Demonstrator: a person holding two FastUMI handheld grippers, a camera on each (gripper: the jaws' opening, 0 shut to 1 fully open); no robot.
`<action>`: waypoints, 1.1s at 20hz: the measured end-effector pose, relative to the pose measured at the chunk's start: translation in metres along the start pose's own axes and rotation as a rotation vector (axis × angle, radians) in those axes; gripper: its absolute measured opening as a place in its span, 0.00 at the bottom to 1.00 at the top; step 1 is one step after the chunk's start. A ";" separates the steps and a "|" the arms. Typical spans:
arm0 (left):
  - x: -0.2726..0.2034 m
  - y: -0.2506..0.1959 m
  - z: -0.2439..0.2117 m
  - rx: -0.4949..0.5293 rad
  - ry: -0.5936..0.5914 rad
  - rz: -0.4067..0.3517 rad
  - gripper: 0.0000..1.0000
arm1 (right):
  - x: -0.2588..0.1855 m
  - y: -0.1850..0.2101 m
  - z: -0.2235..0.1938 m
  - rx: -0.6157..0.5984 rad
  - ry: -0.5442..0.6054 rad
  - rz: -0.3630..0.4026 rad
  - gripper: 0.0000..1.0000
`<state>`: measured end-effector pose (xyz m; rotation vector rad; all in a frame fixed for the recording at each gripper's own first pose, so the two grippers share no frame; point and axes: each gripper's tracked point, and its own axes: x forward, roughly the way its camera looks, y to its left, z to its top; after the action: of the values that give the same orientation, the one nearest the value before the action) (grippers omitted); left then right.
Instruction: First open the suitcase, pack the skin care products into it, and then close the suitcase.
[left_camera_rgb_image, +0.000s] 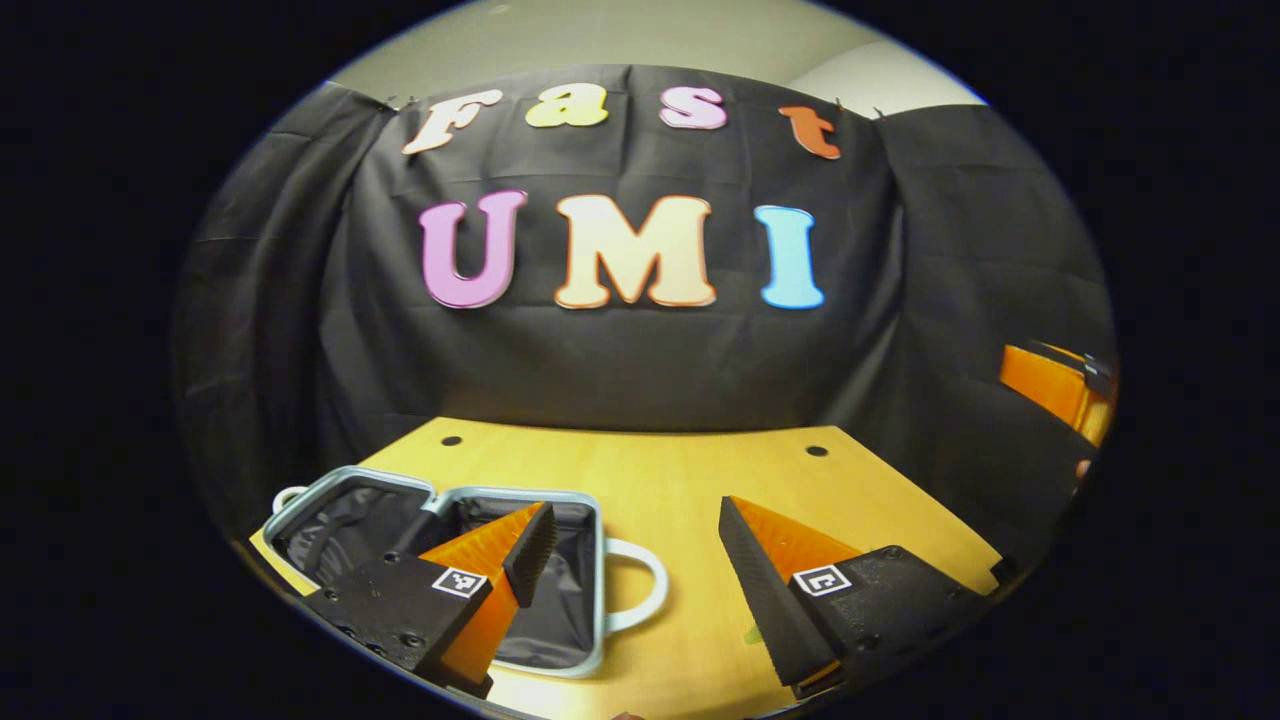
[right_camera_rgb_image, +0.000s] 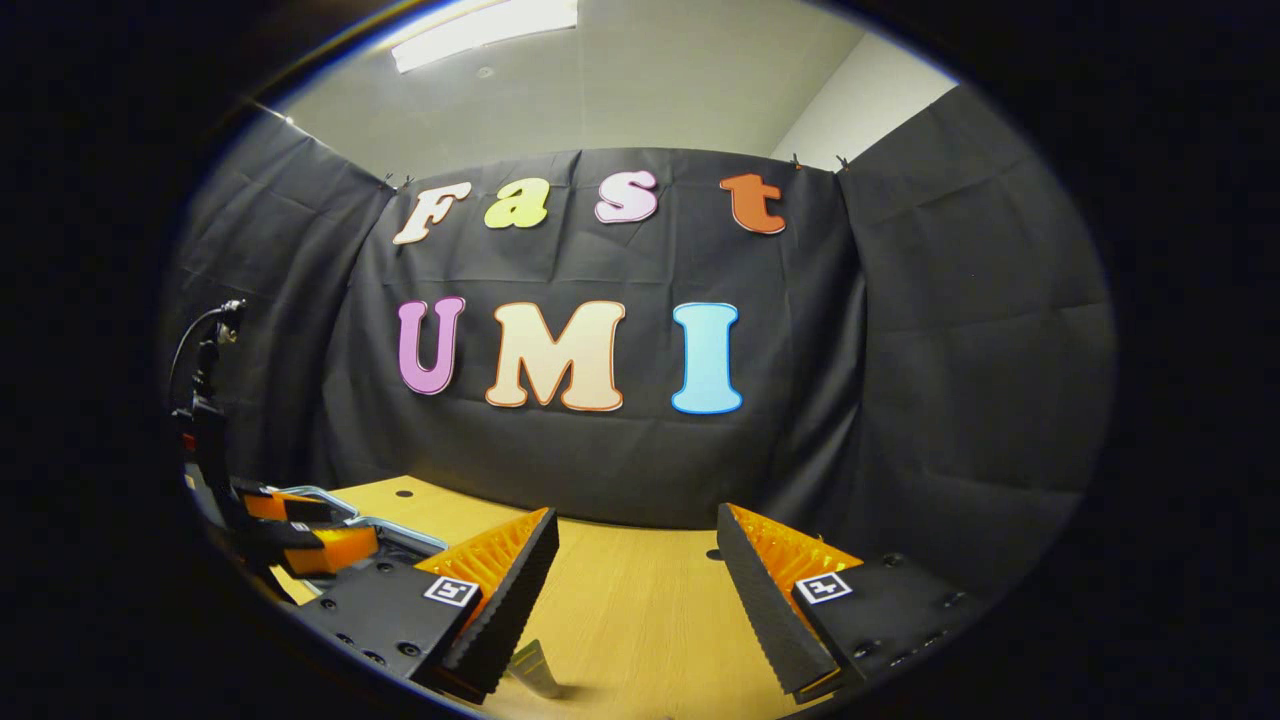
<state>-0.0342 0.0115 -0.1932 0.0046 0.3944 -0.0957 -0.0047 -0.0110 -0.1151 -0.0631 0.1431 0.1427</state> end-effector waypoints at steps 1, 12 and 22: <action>0.001 -0.012 -0.007 0.004 0.014 -0.028 0.95 | -0.001 0.000 -0.002 -0.004 0.003 0.002 0.99; 0.017 -0.088 -0.093 0.049 0.141 -0.197 0.95 | -0.017 -0.011 -0.024 -0.079 0.062 -0.006 0.99; 0.053 -0.105 -0.185 -0.007 0.343 -0.207 0.44 | -0.023 -0.007 -0.042 -0.118 0.110 0.019 0.99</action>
<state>-0.0660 -0.0934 -0.3826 -0.0271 0.7380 -0.3005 -0.0319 -0.0240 -0.1526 -0.1872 0.2448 0.1668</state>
